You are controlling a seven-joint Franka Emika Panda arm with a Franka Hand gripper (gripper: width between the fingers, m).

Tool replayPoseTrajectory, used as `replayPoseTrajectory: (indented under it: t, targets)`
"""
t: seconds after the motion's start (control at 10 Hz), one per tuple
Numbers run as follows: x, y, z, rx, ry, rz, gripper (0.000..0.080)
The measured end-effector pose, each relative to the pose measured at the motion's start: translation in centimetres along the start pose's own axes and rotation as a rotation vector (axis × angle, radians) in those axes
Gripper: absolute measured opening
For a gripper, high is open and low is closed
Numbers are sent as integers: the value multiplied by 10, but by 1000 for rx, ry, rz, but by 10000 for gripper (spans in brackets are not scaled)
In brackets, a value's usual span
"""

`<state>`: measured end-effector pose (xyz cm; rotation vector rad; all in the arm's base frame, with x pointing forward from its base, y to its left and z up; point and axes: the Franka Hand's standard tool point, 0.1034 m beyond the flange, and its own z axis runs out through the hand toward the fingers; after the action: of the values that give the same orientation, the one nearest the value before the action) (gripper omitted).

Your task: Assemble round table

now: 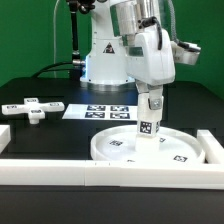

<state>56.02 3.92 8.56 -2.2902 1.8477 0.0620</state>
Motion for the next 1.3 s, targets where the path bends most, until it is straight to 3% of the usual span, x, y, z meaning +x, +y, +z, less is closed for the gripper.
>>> replayPoseTrajectory:
  t: [0.3, 0.8, 1.3]
  targets:
    - [-1, -7, -3, -8, -2, -380, 645]
    - [-1, -7, -2, -10, -2, -701, 649]
    - [-8, -11, -6, -117, -1, -1457, 649]
